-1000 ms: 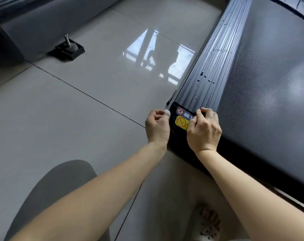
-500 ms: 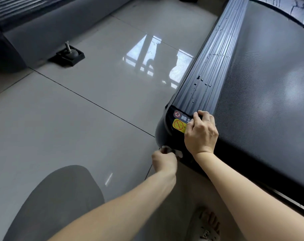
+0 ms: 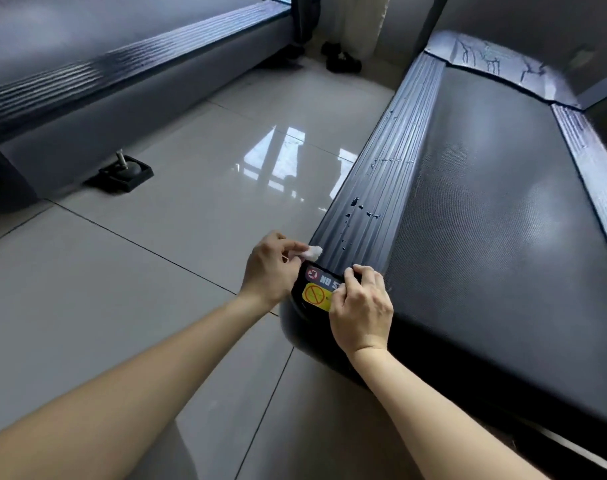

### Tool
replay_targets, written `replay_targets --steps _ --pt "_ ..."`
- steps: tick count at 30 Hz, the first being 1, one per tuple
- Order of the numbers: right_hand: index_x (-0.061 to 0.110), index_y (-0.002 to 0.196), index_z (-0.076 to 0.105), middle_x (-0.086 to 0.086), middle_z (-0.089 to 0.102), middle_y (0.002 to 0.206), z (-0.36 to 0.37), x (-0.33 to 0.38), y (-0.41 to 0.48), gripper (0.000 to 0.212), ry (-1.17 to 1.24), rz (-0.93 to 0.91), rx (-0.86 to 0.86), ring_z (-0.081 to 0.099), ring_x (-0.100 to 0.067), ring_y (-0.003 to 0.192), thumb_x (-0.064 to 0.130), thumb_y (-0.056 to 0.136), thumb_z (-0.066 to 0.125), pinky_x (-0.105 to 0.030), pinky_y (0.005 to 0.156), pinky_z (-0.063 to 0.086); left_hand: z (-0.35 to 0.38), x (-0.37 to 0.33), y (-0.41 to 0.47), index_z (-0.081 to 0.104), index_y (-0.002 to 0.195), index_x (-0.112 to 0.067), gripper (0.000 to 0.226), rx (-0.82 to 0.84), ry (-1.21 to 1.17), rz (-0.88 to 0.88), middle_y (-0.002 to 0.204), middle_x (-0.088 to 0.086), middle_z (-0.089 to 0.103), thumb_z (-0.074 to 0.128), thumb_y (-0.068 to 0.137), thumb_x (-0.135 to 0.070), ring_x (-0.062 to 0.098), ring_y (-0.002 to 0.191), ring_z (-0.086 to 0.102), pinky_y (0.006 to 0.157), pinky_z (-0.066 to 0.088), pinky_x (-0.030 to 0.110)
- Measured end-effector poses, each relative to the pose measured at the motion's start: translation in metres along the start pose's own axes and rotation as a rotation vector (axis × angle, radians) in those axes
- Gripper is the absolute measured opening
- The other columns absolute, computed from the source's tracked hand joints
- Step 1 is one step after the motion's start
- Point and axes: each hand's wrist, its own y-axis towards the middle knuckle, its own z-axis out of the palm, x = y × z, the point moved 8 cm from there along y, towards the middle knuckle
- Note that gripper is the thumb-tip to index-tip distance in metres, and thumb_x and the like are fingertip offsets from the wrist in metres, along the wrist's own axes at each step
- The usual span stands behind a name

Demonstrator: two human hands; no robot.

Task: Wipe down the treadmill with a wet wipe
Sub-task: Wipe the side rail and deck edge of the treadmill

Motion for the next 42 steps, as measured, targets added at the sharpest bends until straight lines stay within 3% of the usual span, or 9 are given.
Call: replay_targets --steps 9,13,18,21,23,27,31,36,42 --pt "0.012 0.085 0.076 -0.007 0.074 0.106 -0.009 -0.016 0.008 0.026 0.133 -0.154 0.077 0.070 -0.026 0.099 0.024 0.086 0.053 -0.033 0.079 0.058 0.054 -0.065 -0.056 0.066 0.118 -0.022 0.028 0.352 0.641 0.664 0.129 -0.008 0.060 0.047 0.097 -0.023 0.020 0.109 0.058 0.080 0.055 0.039" --pt "0.005 0.090 0.077 -0.013 0.075 0.111 -0.006 -0.019 0.007 0.020 0.216 -0.203 0.115 0.071 -0.028 0.106 0.004 0.070 0.076 -0.033 0.091 0.057 0.043 -0.065 -0.037 0.057 0.138 -0.015 0.044 0.326 0.753 0.581 0.146 0.001 0.054 0.043 0.101 -0.036 0.020 0.132 0.050 0.103 0.050 0.039" --pt "0.001 0.096 0.078 -0.012 0.076 0.110 -0.010 -0.030 0.011 0.029 0.303 -0.177 0.156 0.072 -0.027 0.108 -0.002 0.068 0.078 -0.033 0.098 0.053 0.063 -0.043 -0.046 0.012 0.165 -0.014 0.094 0.707 0.947 0.330 0.173 0.002 0.002 0.019 0.092 -0.072 0.019 0.159 -0.002 0.129 -0.001 0.033" --pt "0.009 0.092 0.076 -0.004 0.076 0.096 -0.018 -0.030 0.018 0.017 0.360 -0.162 0.162 0.073 -0.024 0.091 0.005 0.075 0.075 -0.033 0.082 0.059 0.050 -0.067 -0.022 0.051 0.148 -0.023 0.061 0.639 0.977 0.566 0.159 0.003 0.043 0.030 0.102 -0.057 0.023 0.148 0.035 0.123 0.022 0.037" --pt "0.014 0.091 0.071 0.002 0.068 0.090 -0.025 -0.028 0.029 0.006 0.392 -0.181 0.135 0.066 -0.021 0.079 0.014 0.086 0.068 -0.033 0.067 0.055 0.049 -0.084 -0.003 0.067 0.117 -0.032 0.028 0.577 0.976 0.695 0.125 0.000 0.059 0.046 0.102 -0.041 0.022 0.118 0.053 0.100 0.044 0.039" --pt "0.014 0.096 0.070 0.000 0.057 0.090 -0.026 -0.006 0.045 0.010 0.319 -0.356 0.072 0.054 -0.021 0.079 0.019 0.087 0.070 -0.034 0.069 0.049 0.050 -0.074 0.035 0.071 0.104 -0.028 0.011 0.652 0.694 0.291 0.090 -0.012 0.058 0.066 0.095 -0.030 0.014 0.083 0.056 0.078 0.051 0.036" --pt "0.018 0.096 0.066 0.003 0.056 0.089 0.001 0.012 0.052 0.018 0.299 -0.314 0.216 0.056 -0.021 0.080 0.020 0.080 0.075 -0.035 0.072 0.054 0.053 -0.053 0.065 0.058 0.104 -0.025 0.026 0.721 0.496 0.018 0.091 -0.008 0.066 0.076 0.088 -0.034 0.016 0.085 0.064 0.067 0.051 0.019" --pt "0.026 0.102 0.063 0.011 0.060 0.094 0.003 0.022 0.069 0.018 0.292 -0.118 0.341 0.060 -0.017 0.089 0.039 0.091 0.067 -0.032 0.076 0.048 0.052 -0.039 0.085 0.065 0.111 -0.014 0.029 1.086 0.171 -0.243 0.101 0.009 0.072 0.078 0.086 -0.010 0.018 0.088 0.071 0.081 0.061 0.029" --pt "0.024 0.089 0.057 0.006 0.059 0.079 0.013 0.042 0.078 0.006 0.092 0.068 0.332 0.061 -0.024 0.069 0.027 0.091 0.062 -0.034 0.055 0.038 0.065 0.000 0.126 0.063 0.092 -0.009 0.014 0.863 0.008 -0.420 0.076 0.007 0.060 0.067 0.097 -0.021 0.017 0.061 0.053 0.053 0.048 0.023"
